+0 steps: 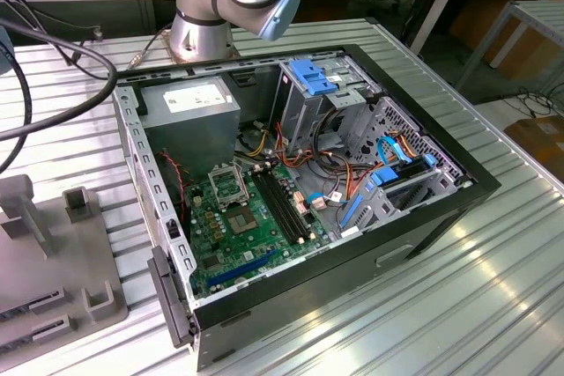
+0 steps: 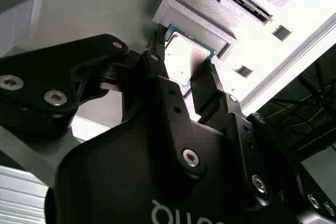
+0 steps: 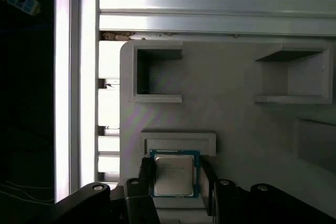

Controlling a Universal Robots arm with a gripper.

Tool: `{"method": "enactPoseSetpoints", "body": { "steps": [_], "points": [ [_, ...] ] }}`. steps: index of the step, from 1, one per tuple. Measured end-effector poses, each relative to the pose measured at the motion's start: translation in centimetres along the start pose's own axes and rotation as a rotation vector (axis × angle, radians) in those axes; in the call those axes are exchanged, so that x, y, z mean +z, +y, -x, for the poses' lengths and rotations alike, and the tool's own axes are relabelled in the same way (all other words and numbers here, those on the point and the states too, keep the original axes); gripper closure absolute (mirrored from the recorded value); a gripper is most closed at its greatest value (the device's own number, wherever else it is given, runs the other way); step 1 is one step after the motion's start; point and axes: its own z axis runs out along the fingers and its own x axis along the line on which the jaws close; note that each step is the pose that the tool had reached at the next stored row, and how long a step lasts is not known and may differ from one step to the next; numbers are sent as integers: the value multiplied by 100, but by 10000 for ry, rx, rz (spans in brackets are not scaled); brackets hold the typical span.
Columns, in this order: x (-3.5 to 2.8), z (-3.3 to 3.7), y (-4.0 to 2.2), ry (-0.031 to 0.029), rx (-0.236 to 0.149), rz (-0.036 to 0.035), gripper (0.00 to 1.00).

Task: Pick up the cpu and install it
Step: 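Pick up the cpu and move it towards the insertion slot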

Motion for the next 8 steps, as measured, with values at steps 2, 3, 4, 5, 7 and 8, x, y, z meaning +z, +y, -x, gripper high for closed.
{"method": "enactPoseSetpoints", "body": {
  "steps": [2,3,4,5,7,8],
  "points": [
    [2,0,0,-3,0,2,55],
    [2,0,0,-4,0,2,55],
    [3,0,0,-3,0,2,55],
    [3,1,0,-3,0,1,55],
    [3,1,0,-3,0,2,55],
    [3,0,0,-3,0,1,55]
  ]
}}
